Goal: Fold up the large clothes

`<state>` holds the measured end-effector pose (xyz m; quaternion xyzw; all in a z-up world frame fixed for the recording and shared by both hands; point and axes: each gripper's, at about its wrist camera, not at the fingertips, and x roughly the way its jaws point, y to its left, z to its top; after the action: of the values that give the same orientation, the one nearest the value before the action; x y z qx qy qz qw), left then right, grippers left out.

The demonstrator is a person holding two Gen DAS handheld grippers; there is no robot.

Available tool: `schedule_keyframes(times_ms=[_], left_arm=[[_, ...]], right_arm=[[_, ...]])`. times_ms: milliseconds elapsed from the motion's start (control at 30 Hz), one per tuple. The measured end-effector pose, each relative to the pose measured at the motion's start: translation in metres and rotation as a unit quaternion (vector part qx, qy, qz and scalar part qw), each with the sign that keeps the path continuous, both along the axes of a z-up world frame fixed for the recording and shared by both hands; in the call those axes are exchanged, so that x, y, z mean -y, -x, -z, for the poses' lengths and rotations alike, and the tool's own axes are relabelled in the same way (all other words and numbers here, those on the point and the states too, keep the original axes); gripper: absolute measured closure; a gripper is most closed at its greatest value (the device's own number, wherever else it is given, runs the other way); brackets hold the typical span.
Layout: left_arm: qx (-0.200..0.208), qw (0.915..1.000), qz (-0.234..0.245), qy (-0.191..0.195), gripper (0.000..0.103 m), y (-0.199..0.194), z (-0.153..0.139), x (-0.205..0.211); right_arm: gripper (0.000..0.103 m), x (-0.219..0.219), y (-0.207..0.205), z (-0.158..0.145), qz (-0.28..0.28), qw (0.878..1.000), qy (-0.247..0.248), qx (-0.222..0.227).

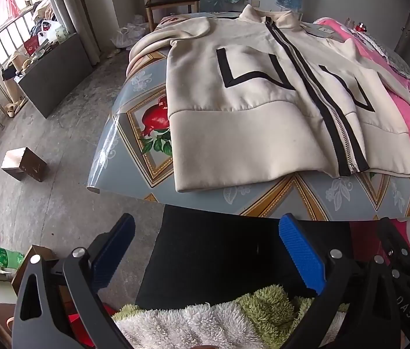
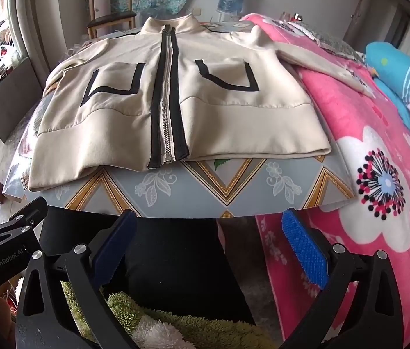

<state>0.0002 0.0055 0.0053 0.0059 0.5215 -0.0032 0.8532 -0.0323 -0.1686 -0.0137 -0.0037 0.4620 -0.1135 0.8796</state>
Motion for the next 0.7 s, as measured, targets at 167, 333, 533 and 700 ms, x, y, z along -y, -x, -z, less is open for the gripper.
schedule_keyframes(times_ms=[167,333,533,700], left_arm=[[0.001,1.0,-0.002,-0.001,0.005,-0.0004,-0.0012,0.0015],[0.001,1.0,-0.002,-0.001,0.005,-0.0004,-0.0013,0.001],[0.001,1.0,-0.003,0.0,0.005,-0.0019,-0.0013,-0.0028],[0.001,1.0,-0.003,0.0,0.005,-0.0025,-0.0016,-0.0038]], right_arm=[[0.006,-0.0001,-0.0002,0.0002,0.001,1.0,0.0,0.001],[0.006,-0.001,-0.0008,-0.0003,-0.001,1.0,0.001,0.001],[0.006,-0.0035,-0.0021,-0.0019,-0.003,1.0,0.003,0.0],[0.006,-0.0048,-0.0033,-0.0027,-0.003,1.0,0.004,0.0]])
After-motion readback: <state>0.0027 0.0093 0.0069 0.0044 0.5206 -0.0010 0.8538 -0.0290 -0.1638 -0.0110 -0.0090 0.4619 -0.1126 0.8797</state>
